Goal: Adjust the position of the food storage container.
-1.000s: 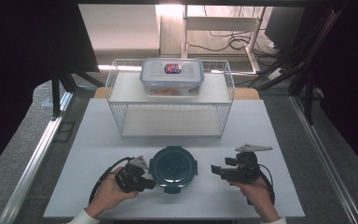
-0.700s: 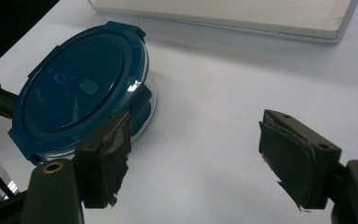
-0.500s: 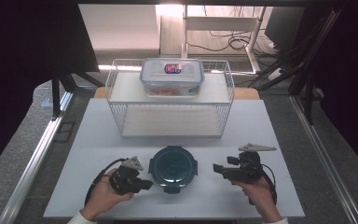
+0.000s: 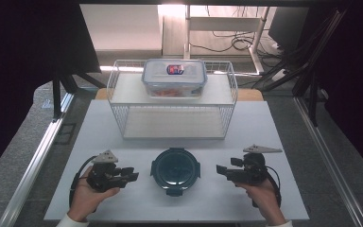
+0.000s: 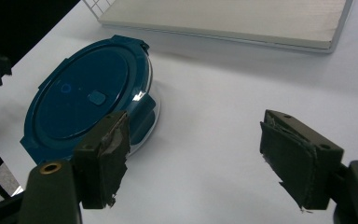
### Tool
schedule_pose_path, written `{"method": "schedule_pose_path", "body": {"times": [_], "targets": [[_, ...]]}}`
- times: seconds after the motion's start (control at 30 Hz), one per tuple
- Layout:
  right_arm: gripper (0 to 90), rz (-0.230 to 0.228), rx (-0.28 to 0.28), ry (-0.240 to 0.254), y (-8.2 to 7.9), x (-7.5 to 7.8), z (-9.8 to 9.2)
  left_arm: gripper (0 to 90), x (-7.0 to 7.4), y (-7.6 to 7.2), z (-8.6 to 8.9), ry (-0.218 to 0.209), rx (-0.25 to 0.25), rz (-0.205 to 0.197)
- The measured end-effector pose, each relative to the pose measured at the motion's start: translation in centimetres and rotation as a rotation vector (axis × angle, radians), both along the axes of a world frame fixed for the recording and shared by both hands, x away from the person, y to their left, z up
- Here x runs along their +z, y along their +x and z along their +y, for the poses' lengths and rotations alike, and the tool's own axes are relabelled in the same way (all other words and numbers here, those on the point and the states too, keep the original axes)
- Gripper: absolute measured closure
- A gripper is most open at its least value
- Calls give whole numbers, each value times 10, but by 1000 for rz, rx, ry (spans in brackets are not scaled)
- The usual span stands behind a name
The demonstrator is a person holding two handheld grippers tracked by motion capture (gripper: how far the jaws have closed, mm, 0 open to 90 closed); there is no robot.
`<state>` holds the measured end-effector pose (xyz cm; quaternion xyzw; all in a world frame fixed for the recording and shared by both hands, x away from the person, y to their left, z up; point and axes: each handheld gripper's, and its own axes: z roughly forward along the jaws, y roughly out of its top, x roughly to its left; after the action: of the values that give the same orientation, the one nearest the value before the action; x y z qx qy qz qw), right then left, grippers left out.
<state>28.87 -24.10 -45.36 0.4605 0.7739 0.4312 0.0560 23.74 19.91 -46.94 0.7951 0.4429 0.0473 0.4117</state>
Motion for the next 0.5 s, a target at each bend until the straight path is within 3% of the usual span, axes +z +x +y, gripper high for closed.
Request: {"method": "schedule_pose_path", "body": {"times": [0.1,0.2,0.37,0.5], "targets": [[225,-5,4,-4,0,1,0,416,-1,2,4,6,42,26],[209,-6,1,-4,0,1,0,281,-4,6,9,-10,83,58],[193,-7,-3,-7,0,1,-1,197,-7,10,18,-57,143,99],[189,-5,-2,-11,0,0,0,180,-7,11,23,-83,172,98]]}}
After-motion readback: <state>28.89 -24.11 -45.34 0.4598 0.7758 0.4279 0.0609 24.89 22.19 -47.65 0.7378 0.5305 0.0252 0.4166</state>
